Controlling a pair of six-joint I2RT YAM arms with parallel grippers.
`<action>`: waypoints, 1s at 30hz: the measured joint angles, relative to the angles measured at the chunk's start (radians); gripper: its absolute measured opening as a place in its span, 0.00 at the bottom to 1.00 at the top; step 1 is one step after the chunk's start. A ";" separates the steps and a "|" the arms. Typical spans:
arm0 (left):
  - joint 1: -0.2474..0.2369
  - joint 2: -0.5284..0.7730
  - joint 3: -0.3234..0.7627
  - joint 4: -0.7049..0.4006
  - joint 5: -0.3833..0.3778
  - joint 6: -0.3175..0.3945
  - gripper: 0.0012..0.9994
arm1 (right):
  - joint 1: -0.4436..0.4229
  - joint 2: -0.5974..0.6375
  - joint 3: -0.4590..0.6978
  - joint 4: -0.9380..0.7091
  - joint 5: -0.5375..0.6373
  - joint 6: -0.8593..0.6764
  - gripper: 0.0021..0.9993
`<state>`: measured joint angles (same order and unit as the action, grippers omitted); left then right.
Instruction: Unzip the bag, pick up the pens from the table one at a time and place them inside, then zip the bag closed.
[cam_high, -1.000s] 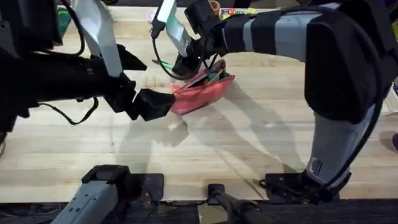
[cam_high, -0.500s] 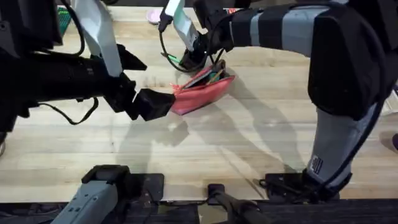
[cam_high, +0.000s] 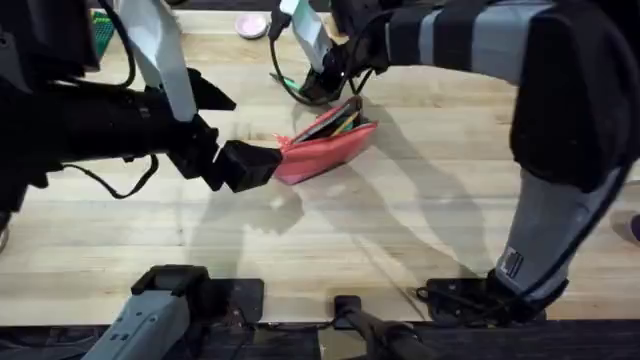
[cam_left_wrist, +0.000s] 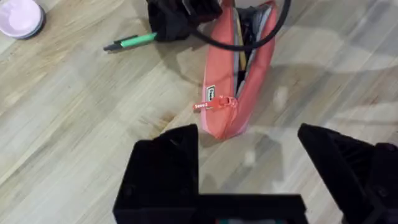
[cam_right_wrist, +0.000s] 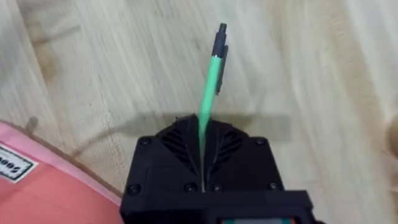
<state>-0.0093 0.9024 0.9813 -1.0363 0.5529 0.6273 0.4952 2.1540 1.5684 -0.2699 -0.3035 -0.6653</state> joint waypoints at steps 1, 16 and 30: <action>0.000 0.000 0.000 0.000 0.000 0.000 0.99 | -0.002 -0.026 0.000 0.000 0.000 -0.001 0.03; 0.000 0.000 0.000 0.000 0.000 0.000 1.00 | -0.043 -0.185 0.006 -0.222 0.002 -0.129 0.03; 0.000 0.000 0.000 0.000 0.000 0.000 1.00 | -0.075 -0.388 0.006 -0.416 0.004 -0.287 0.03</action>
<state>-0.0093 0.9024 0.9813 -1.0359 0.5526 0.6273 0.4202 1.7657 1.5742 -0.6857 -0.2996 -0.9525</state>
